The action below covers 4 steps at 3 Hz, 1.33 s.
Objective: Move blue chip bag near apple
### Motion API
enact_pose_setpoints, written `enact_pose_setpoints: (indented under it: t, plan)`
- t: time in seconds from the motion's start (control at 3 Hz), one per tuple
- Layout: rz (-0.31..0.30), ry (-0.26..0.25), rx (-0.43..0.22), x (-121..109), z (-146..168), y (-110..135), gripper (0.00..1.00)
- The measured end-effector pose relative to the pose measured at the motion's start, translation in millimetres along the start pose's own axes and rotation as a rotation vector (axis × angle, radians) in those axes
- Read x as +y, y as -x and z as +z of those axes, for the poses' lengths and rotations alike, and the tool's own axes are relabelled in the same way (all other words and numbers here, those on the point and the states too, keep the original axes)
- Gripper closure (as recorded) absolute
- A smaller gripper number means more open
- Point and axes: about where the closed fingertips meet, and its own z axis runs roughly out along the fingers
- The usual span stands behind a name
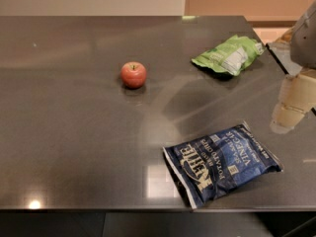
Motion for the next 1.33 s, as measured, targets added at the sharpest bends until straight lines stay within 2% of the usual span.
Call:
enact_pose_setpoints:
  t: [0.33, 0.67, 1.33]
  plan:
    - [-0.001, -0.002, -0.001, 0, 0, 0, 0.00]
    - [-0.046, 0.021, -0.018, 6, 7, 6, 0.00]
    - [-0.199, 0.074, -0.096, 33, 39, 18, 0.00]
